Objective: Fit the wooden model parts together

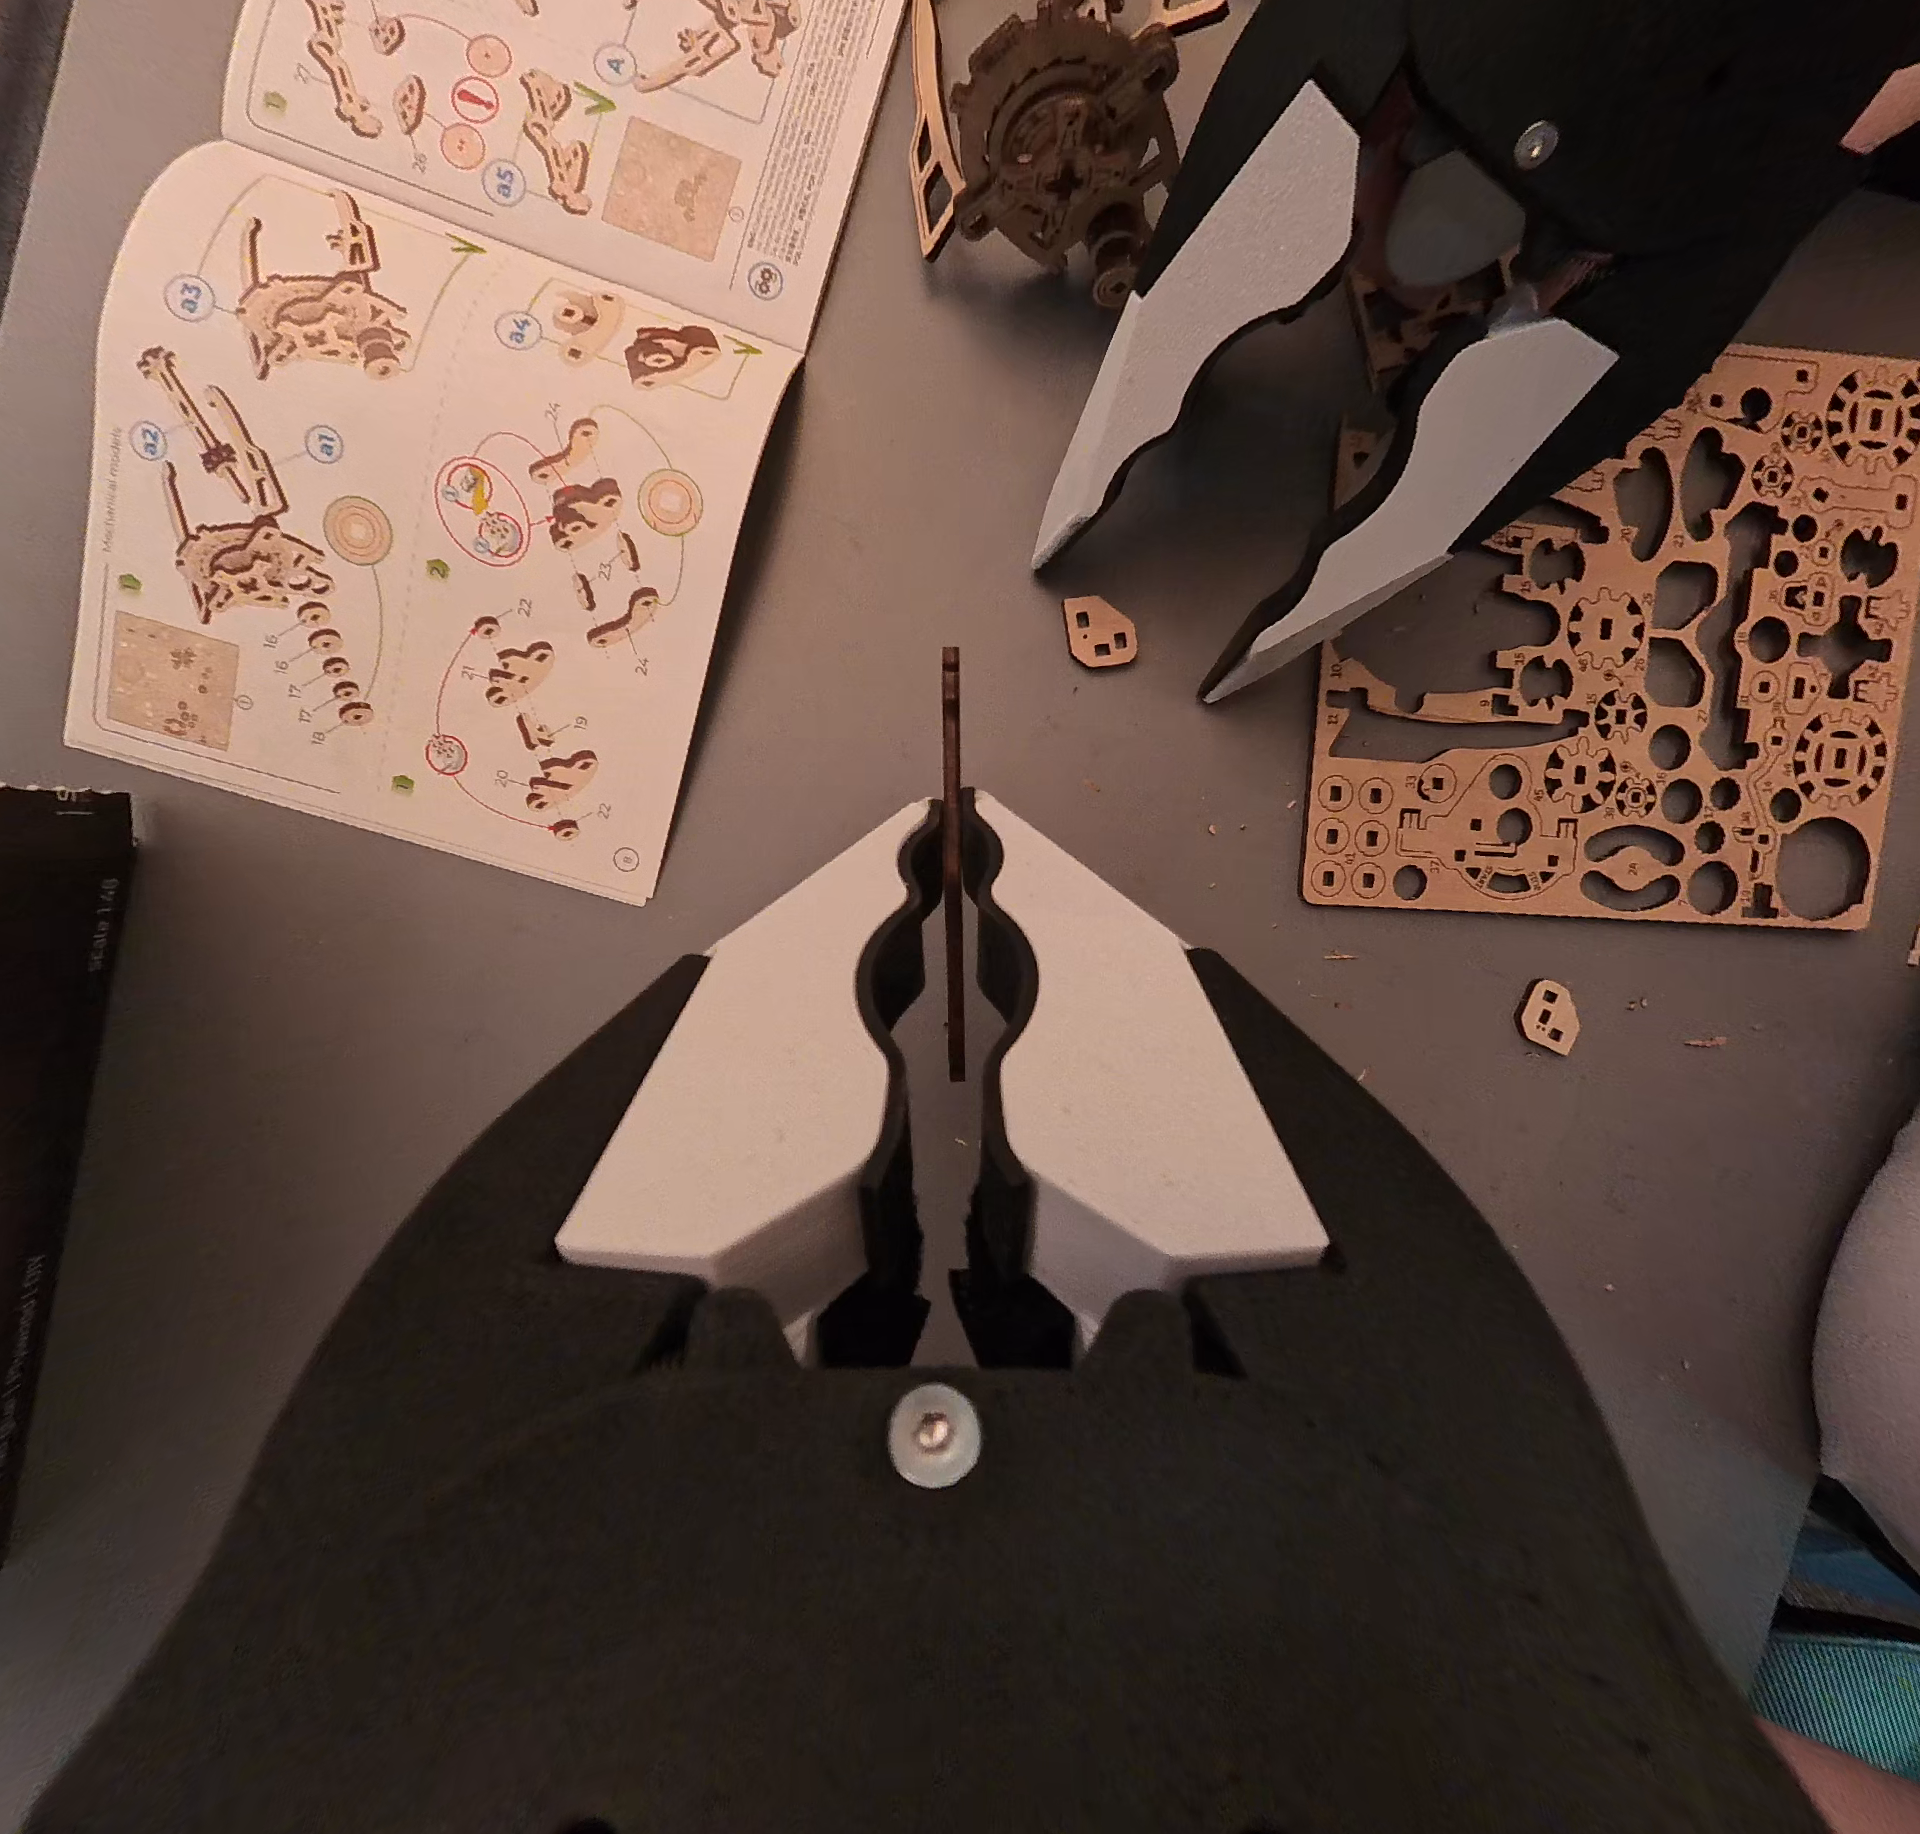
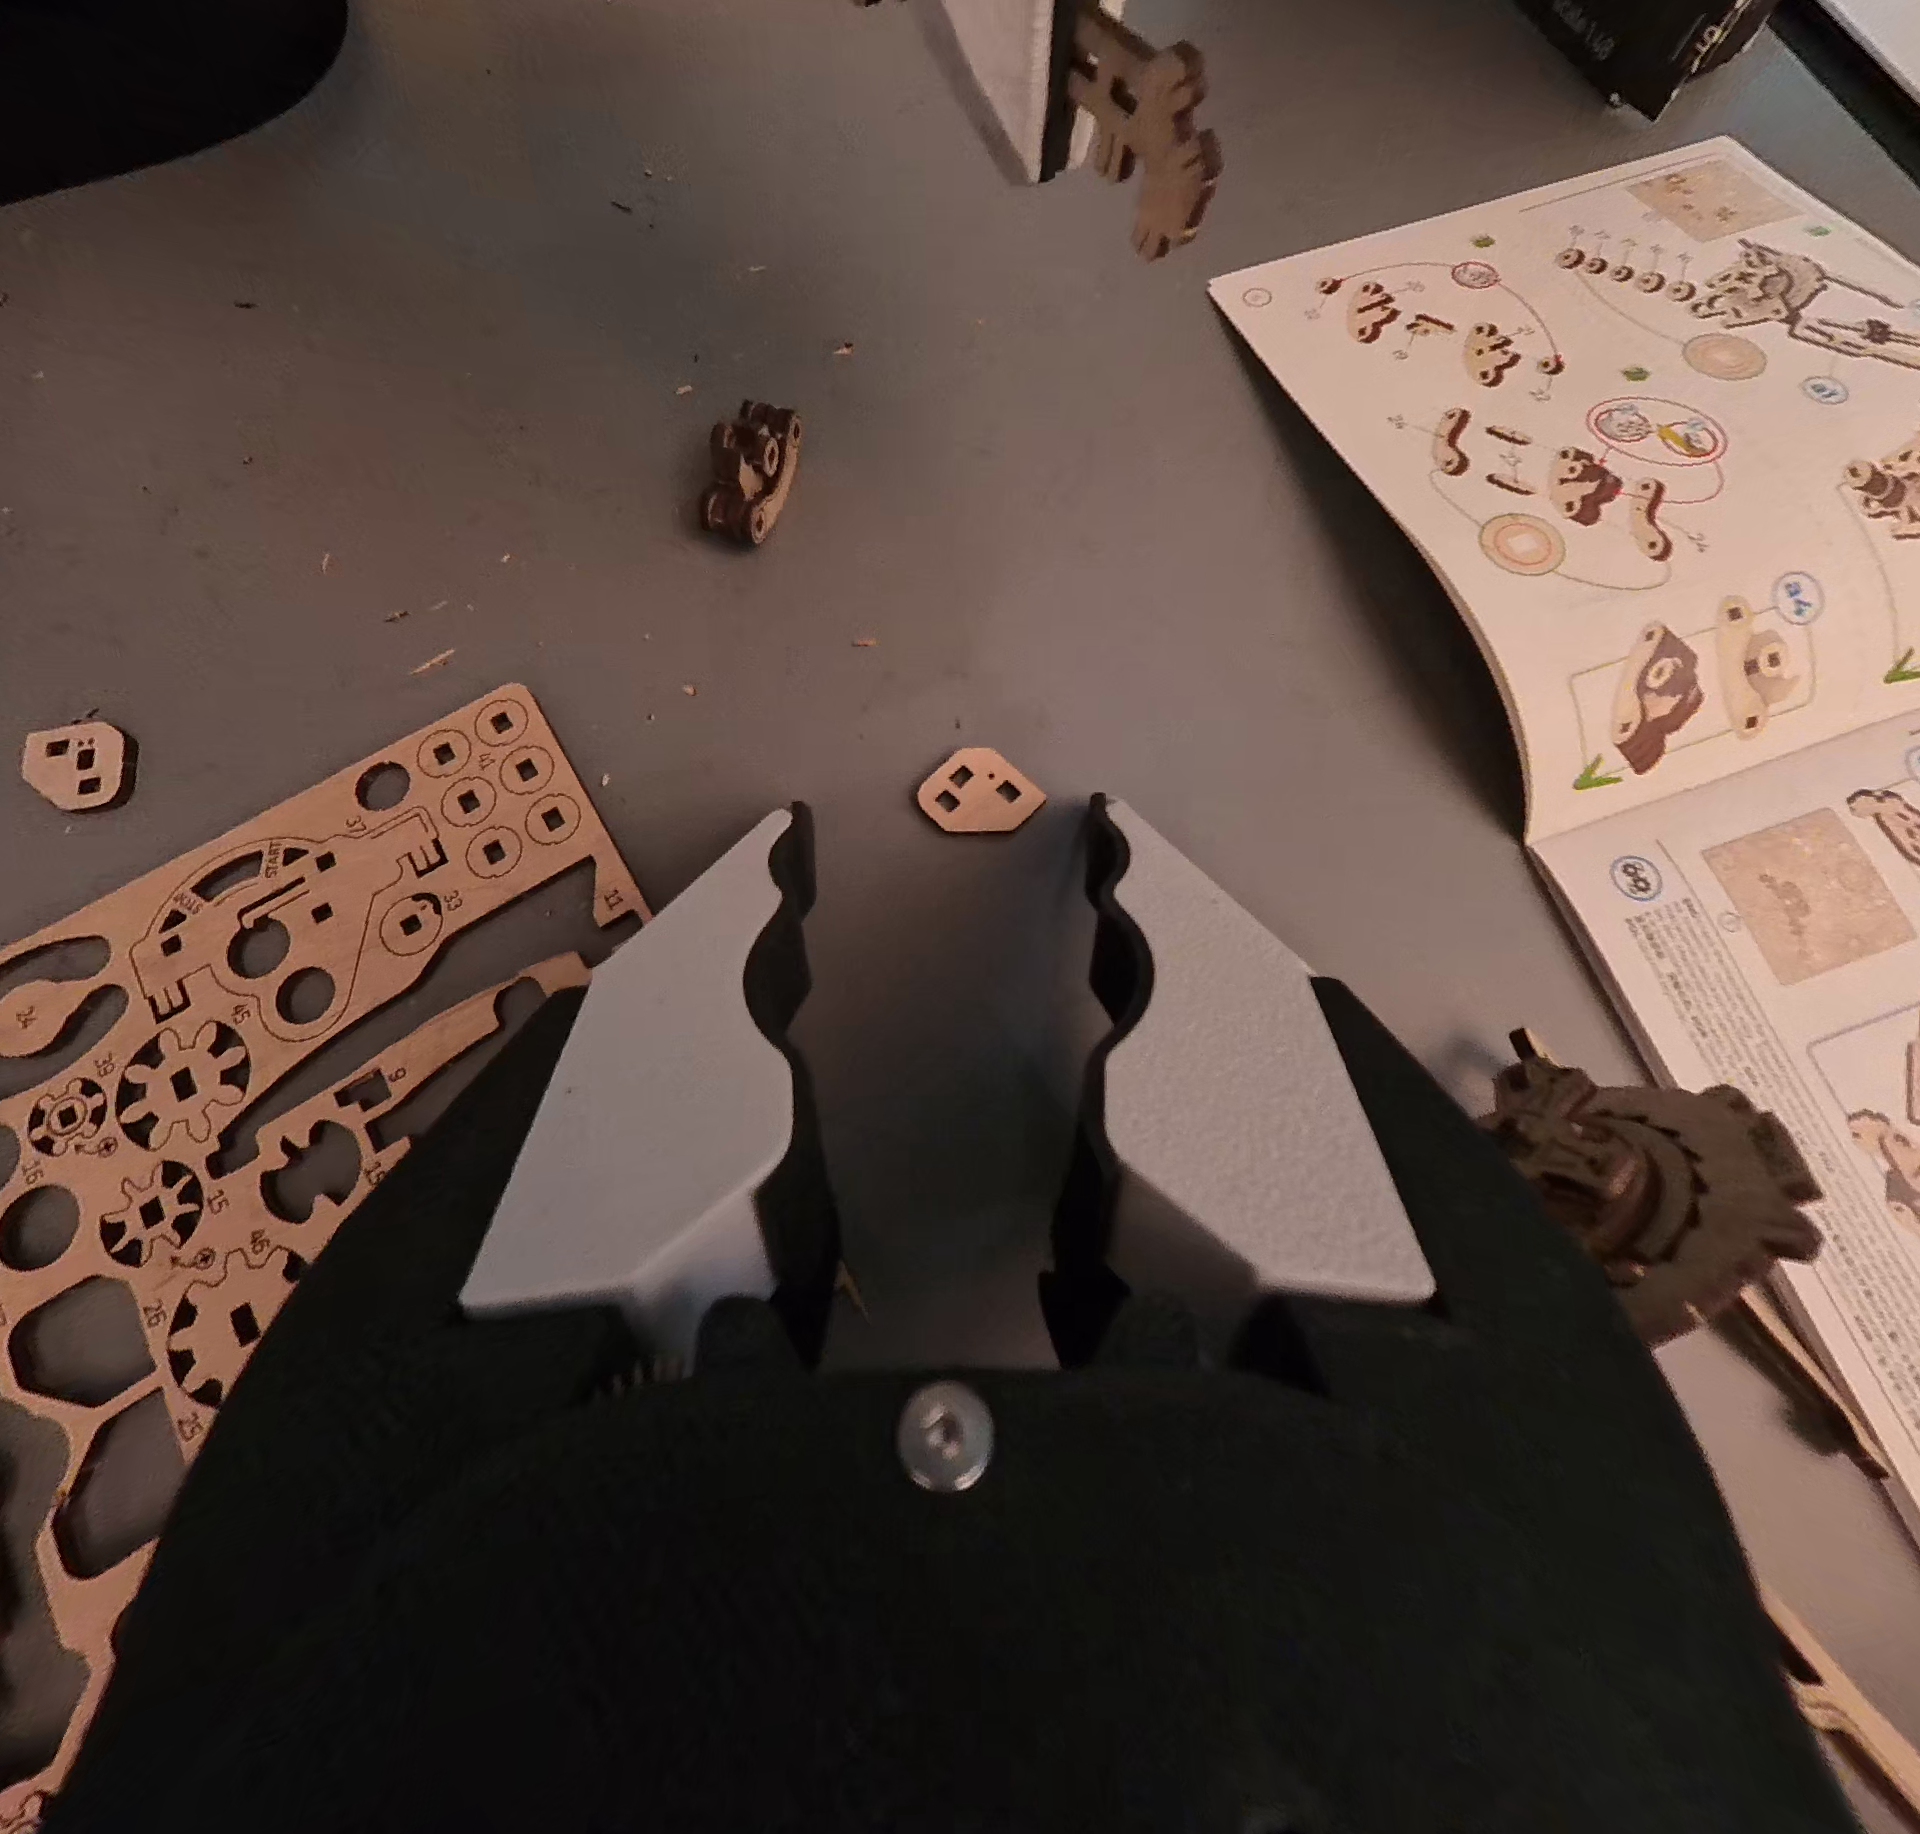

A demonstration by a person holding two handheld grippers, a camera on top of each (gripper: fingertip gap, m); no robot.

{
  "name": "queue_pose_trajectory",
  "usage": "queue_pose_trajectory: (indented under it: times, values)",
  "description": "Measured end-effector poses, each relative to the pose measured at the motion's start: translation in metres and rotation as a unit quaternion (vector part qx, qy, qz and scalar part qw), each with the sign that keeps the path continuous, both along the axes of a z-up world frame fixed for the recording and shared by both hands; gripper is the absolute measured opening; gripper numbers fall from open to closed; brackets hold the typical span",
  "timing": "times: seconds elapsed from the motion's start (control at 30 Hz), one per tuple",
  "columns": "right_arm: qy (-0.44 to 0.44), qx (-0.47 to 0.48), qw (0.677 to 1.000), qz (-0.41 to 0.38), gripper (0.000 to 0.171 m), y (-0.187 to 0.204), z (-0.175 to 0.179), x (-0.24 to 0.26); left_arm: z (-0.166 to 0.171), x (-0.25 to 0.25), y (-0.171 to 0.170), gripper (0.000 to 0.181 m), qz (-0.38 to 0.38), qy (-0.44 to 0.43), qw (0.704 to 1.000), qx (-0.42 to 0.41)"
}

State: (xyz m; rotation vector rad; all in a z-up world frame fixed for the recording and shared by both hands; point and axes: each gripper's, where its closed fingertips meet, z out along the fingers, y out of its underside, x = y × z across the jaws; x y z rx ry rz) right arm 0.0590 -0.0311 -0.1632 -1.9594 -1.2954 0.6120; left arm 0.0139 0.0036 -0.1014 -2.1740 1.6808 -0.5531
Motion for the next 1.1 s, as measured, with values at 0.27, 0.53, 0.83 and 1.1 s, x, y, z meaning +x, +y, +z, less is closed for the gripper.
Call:
queue_pose_trajectory:
  times: [0.27,0.53,0.83,1.1]
  values:
    - [0.001,0.000,1.000,0.000,0.050,0.0001,0.0008,-0.0003,-0.0019,0.0001,-0.0005,0.000,-0.001,0.003,1.000,-0.002]
    - [0.004,0.008,1.000,-0.006,0.048,0.0039,0.0032,0.0017,0.0003,-0.0001,-0.0009,0.000,-0.002,0.002,1.000,0.002]
    - [0.003,0.003,1.000,-0.001,0.034,0.0031,0.0015,0.0017,-0.0008,-0.0002,-0.0004,0.000,-0.001,0.004,1.000,0.001]
    - [0.001,-0.003,1.000,0.000,0.026,0.0010,0.0007,0.0013,-0.0003,0.0001,-0.0005,0.000,-0.001,0.003,1.000,0.001]
